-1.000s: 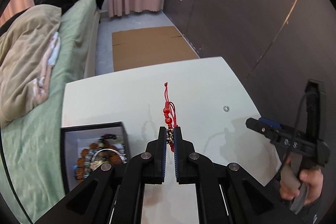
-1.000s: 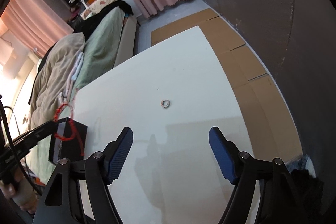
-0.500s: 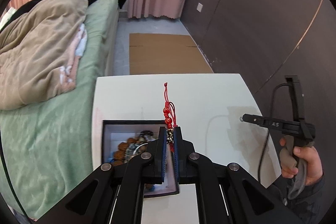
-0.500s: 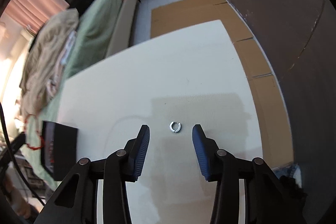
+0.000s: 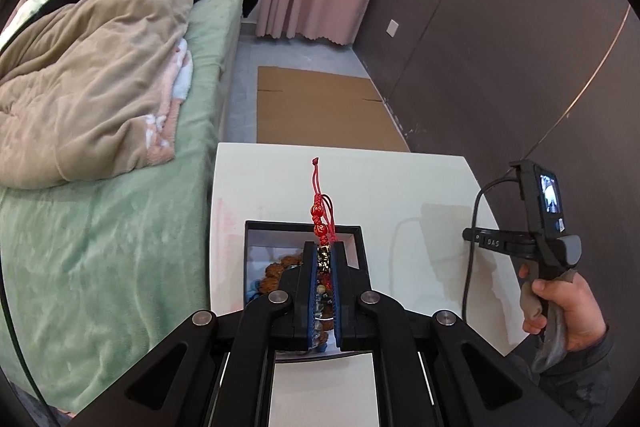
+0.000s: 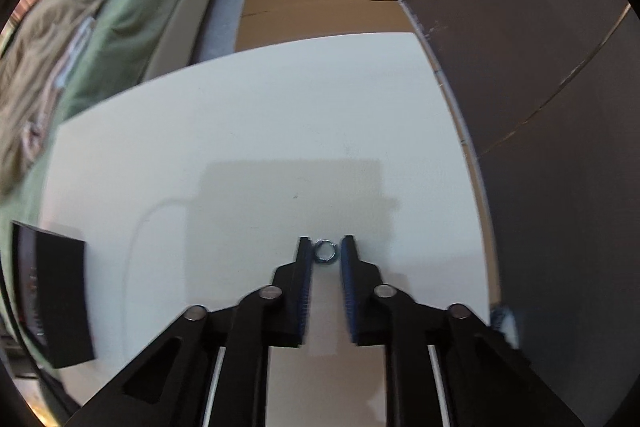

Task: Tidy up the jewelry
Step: 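Carry the red cord bracelet into the box with left tool while right tool grasps silver ring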

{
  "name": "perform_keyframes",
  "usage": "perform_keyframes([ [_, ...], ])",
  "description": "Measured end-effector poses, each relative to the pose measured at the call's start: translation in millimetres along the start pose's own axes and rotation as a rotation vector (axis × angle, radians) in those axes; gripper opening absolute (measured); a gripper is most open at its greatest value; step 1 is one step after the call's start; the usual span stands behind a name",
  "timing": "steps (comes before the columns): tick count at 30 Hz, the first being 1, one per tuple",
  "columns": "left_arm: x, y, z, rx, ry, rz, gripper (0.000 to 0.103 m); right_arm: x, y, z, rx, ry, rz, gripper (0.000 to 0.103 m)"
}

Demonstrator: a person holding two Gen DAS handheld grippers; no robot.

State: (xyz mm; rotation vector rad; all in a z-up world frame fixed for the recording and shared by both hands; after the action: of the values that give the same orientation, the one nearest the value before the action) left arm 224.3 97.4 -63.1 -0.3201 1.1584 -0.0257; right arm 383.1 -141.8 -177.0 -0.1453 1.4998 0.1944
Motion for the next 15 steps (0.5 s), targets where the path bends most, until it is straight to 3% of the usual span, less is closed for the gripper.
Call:
perform_keyframes([
  [10, 7.4, 13.2, -0.2, -0.021, 0.019, -0.074, 0.006, -32.2, 15.9, -28.2, -0.023, -0.063, 0.092, 0.014],
  [15, 15.9, 18.0, -2.3, -0.045, 0.034, -0.066, 0.006, -60.6, 33.1, -46.1, -0.055, -0.114, 0.151, 0.014],
])
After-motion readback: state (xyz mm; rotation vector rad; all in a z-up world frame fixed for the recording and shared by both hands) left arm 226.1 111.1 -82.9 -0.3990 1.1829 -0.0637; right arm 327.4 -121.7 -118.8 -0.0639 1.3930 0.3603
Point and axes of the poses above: each gripper's, at about its wrist camera, not at the fingertips, and x roughly the way its jaws point, y to its left, z to its top, the point moved 1 cm from there along x, roughly the way its jaws point, and after that the axes turned 14 degrees about y, right-handed, at the moved point
